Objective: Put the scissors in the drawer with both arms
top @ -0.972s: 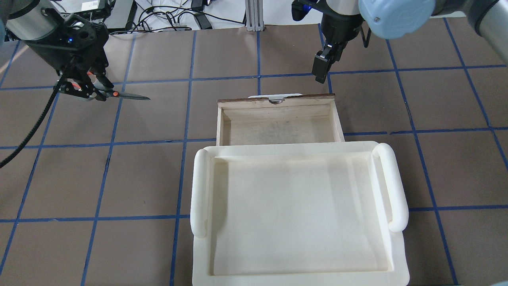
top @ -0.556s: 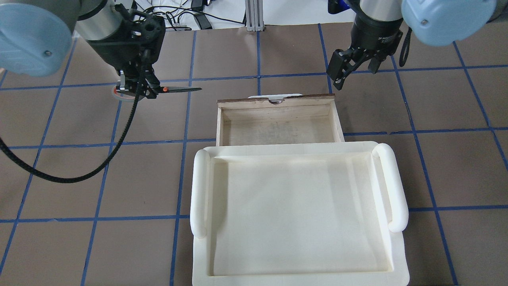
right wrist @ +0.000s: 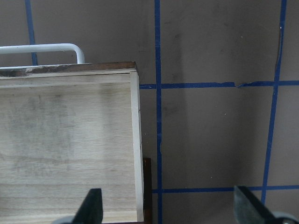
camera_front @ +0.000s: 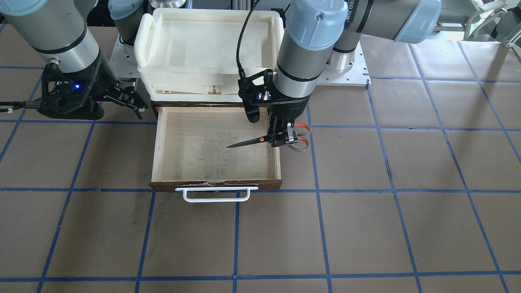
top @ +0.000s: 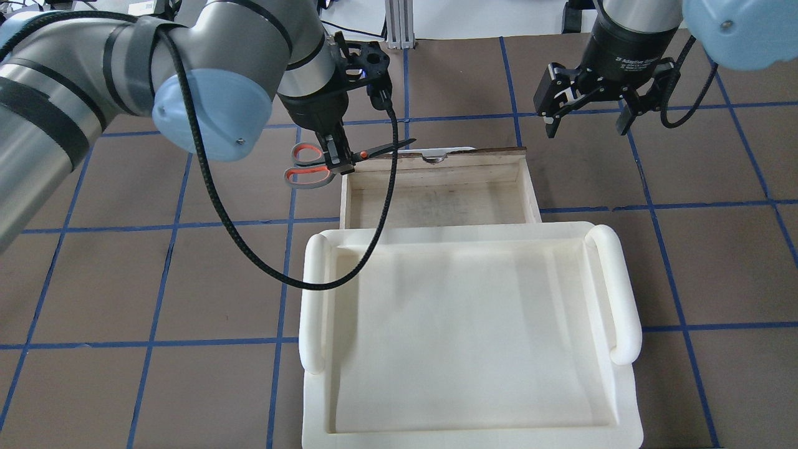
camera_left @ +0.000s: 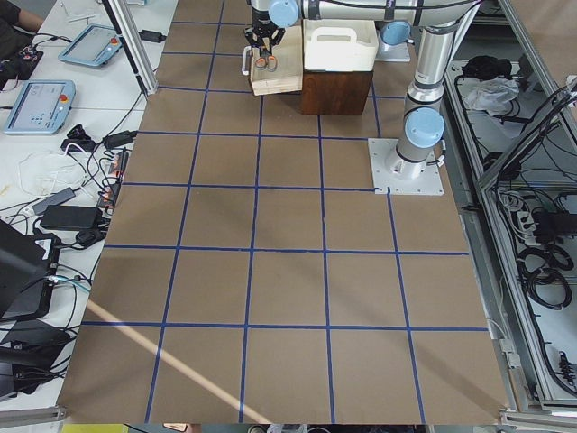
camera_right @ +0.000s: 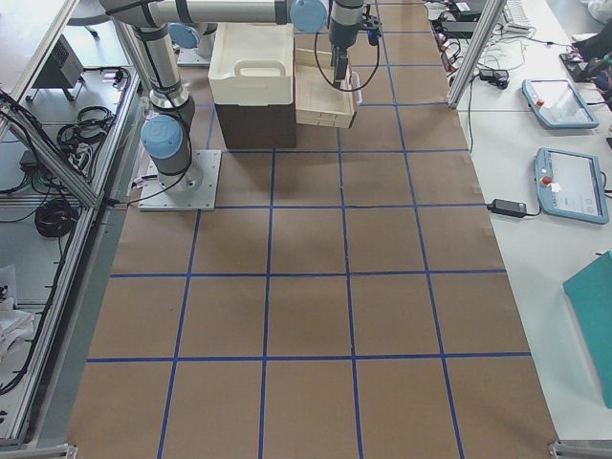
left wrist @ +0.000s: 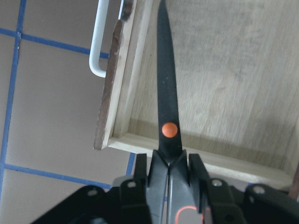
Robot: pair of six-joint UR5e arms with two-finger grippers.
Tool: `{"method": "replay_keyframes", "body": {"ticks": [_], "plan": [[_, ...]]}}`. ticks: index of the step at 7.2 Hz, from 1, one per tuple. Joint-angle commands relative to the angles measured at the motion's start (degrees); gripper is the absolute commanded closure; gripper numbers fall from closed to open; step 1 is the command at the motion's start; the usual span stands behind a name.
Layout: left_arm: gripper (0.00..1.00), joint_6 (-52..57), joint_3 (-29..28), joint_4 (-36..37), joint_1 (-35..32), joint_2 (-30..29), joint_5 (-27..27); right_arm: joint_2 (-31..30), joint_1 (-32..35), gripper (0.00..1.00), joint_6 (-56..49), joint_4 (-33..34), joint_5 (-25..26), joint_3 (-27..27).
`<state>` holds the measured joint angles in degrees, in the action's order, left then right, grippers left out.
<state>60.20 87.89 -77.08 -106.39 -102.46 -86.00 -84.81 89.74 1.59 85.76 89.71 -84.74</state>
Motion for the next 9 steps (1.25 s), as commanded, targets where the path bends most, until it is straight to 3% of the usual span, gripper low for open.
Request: {"method": "replay_keyframes", "body": {"ticks": [1, 3, 6, 9], "plan": [[1.0, -2.5, 0.1, 4.1, -5.8, -3.2, -0.4, -0.1, 0.2, 0.0, 1.8, 0.4, -0.1, -0.2], [1.0, -1.2, 0.3, 7.9, -10.8, -5.3, -0.4, -0.2, 0.6, 0.0, 5.0, 0.3, -0.5, -0.2], [1.0, 2.5, 5.2, 8.2, -11.8, -4.9, -1.3, -0.2, 3.0, 0.0, 7.1, 0.3, -0.3, -0.2], [1.0, 3.1, 6.0, 8.5, -11.7, -6.3, -2.0, -0.1, 3.0, 0.0, 6.9, 0.4, -0.4, -0.2]]}}
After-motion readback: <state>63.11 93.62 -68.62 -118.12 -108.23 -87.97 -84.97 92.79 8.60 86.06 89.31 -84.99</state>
